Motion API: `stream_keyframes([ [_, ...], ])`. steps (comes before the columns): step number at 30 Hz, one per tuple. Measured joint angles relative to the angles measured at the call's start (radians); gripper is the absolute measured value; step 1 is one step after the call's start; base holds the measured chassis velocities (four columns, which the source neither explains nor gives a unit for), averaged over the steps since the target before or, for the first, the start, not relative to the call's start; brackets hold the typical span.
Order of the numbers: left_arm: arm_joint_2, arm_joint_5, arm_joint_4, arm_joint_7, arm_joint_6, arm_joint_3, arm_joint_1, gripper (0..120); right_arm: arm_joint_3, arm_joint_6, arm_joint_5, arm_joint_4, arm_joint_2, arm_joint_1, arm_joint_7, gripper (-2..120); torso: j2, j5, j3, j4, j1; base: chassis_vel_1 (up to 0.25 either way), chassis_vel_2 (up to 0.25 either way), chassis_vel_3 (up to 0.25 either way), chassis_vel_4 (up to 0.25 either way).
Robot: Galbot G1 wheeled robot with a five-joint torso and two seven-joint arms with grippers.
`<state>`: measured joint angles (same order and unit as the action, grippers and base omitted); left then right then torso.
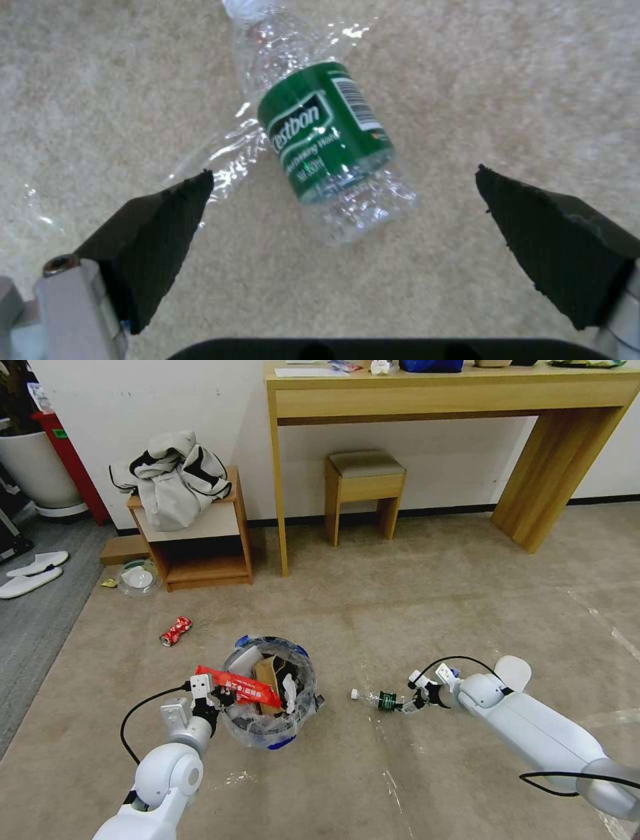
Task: Pick up the trash bin and place the garbage on the floor into it.
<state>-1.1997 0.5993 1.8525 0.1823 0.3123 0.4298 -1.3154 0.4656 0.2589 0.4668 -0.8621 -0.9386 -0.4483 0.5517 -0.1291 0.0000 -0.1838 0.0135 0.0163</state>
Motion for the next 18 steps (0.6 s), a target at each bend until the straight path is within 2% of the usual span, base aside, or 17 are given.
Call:
stream_keyframes([
  [7,0.003,0.007,-0.017,-0.005,-0.003,-0.004,0.007,1,0.019,-0.037,-0.025,0.148,-0.068,0.061,0.081,100,0.0,-0.0002,0.0,0.0,0.0,0.0,0.0,0.0,0.0],
  [18,0.004,0.014,-0.022,-0.003,-0.002,-0.019,0.032,1,-0.006,-0.078,-0.073,0.281,-0.15,0.116,0.101,100,0.0,0.0,0.0,0.0001,0.0,0.0,0.0,0.0,0.0],
])
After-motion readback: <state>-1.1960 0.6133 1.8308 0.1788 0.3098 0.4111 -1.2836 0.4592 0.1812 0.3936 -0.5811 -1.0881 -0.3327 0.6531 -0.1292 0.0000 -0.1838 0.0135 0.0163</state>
